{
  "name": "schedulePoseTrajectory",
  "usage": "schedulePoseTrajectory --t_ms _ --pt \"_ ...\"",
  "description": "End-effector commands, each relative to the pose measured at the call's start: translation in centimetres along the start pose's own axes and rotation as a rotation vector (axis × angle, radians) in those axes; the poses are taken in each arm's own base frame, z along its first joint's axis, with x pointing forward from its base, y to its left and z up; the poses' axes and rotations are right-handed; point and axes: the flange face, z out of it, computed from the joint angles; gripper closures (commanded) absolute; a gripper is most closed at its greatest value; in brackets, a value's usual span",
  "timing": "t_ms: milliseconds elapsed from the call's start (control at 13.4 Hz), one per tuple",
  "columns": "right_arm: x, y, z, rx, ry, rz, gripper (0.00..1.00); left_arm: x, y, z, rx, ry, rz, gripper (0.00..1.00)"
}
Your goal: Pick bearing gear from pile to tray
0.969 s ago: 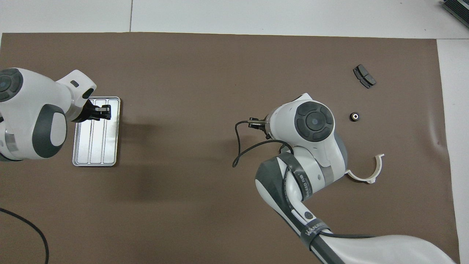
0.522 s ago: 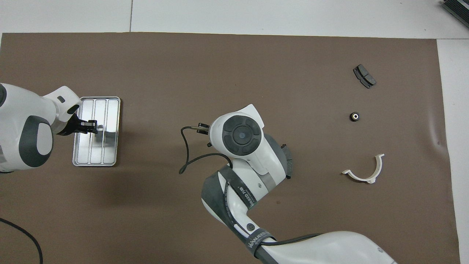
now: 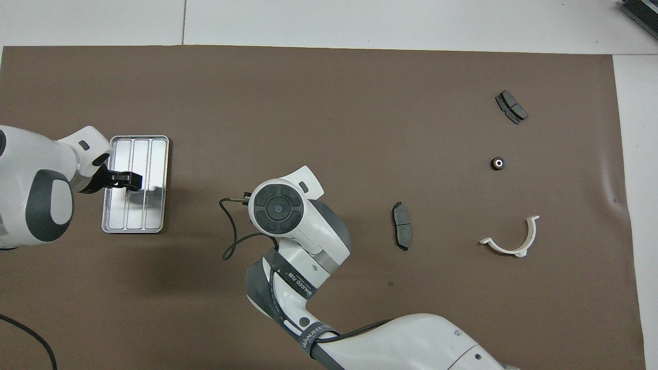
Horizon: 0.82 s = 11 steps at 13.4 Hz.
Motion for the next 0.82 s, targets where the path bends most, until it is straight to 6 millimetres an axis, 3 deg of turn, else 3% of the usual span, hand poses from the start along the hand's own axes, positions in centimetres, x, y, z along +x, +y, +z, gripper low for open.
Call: schedulePoseTrajectory --t_ms 0,75,149,373,522,671,745 --pt "-0.8 0.5 0.8 -0.04 0.012 -0.018 0.73 1.4 0.9 -1.8 -0.002 0.054 0.018 0.0" --pt "-0.8 0.5 0.9 -0.042 0.012 -0.021 0.51 2.0 2.1 -1.7 -0.004 0.059 0.02 0.0" --pt "-0.8 0.5 0.8 -0.04 0.012 -0.021 0.36 2.6 3.9 -2.1 -0.006 0.077 0.009 0.0" --pt "0.6 1.0 -0.1 -0.033 0.025 -0.013 0.0 3.3 9.2 -2.4 -0.017 0.118 -0.007 0.0" --pt "3.1 2.6 -2.1 -0.021 0.05 0.013 0.0 3.5 12.2 -2.5 -0.027 0.127 -0.03 0.0" --pt "5.4 5.4 -4.5 -0.019 0.068 0.002 0.0 4.0 17.2 -2.5 -0.048 0.139 -0.074 0.0" --pt "6.8 7.8 -5.9 -0.023 0.077 -0.002 0.0 4.0 19.9 -2.1 -0.056 0.128 -0.08 0.0"
